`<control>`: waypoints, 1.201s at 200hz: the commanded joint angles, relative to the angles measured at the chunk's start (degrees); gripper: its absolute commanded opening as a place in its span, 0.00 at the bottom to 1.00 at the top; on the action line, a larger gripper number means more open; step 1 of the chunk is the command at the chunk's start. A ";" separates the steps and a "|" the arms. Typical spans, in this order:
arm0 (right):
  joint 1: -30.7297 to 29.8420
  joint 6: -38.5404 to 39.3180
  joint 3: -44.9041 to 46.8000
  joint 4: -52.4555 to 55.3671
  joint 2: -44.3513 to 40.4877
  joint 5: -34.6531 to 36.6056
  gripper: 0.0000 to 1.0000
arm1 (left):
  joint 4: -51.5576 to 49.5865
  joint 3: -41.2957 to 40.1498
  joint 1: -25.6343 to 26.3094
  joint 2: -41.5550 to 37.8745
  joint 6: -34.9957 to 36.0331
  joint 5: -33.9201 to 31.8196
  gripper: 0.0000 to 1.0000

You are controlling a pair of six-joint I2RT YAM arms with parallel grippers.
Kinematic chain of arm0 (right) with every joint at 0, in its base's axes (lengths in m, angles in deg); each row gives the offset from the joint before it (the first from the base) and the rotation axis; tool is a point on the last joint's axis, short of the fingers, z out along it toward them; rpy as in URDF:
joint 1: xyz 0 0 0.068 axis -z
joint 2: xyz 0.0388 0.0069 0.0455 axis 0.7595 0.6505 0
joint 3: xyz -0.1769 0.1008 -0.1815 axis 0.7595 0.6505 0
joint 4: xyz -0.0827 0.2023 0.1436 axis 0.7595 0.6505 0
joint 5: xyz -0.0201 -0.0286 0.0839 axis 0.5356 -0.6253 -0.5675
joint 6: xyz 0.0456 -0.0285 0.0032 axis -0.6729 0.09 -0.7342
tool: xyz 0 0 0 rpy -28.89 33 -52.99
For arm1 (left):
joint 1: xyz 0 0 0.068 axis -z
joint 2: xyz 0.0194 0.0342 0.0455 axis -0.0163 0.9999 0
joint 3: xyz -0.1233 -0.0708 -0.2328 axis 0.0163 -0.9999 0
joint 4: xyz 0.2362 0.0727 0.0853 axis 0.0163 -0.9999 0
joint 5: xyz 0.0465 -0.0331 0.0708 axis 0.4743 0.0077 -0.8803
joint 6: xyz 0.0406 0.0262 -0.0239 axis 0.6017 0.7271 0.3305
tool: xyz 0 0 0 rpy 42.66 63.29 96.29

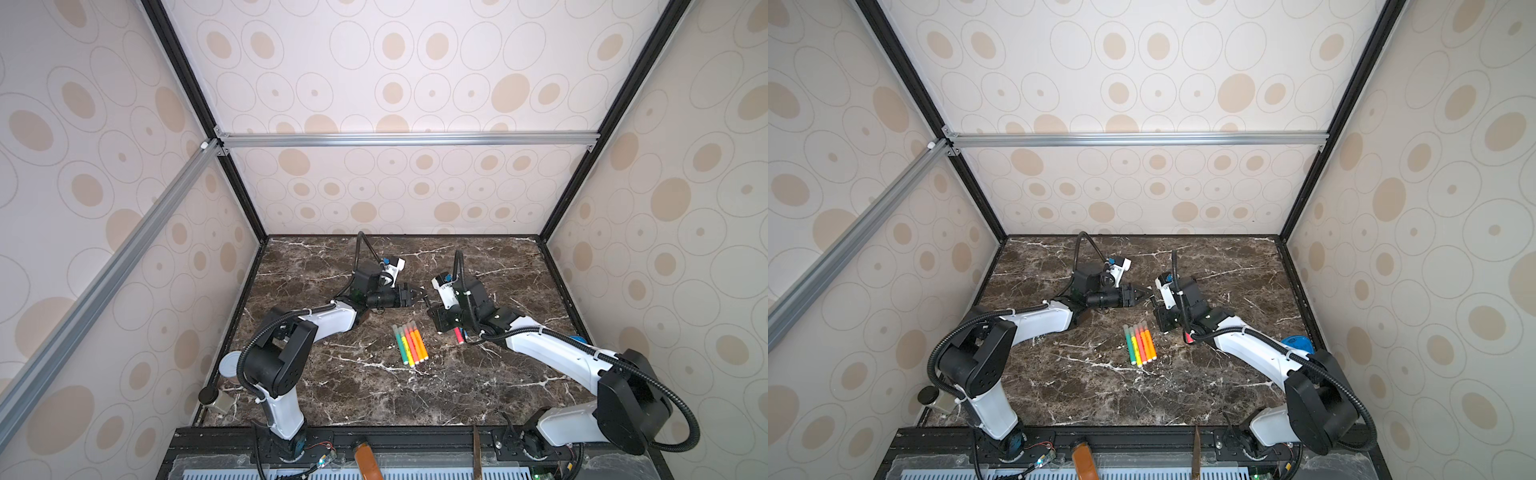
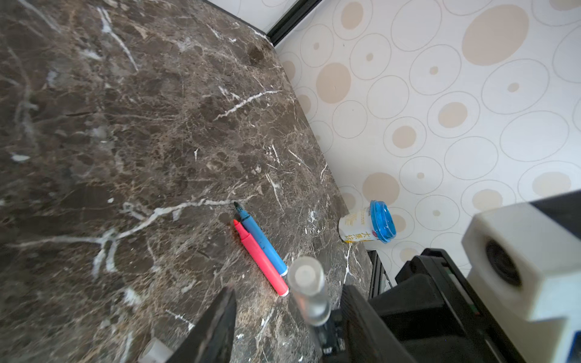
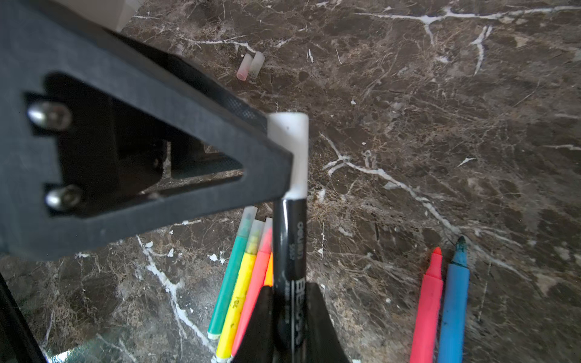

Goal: Remove pen caps from pens
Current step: Open the pen cap on the pen.

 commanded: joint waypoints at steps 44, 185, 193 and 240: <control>-0.13 0.18 0.38 -2.34 -0.21 -1.21 0.00 | 2.80 5.24 1.14 1.77 -1.94 0.72 0.36; -0.07 -0.30 0.80 -3.05 0.94 0.72 0.00 | 2.63 6.54 2.03 2.96 -1.84 0.59 0.10; -0.12 -0.37 0.86 -3.09 0.94 0.69 0.00 | 2.70 6.58 2.09 2.97 -1.85 0.58 0.06; -0.15 -1.50 0.83 -4.13 2.38 0.16 0.37 | 3.84 6.23 2.17 2.88 -2.90 0.89 0.00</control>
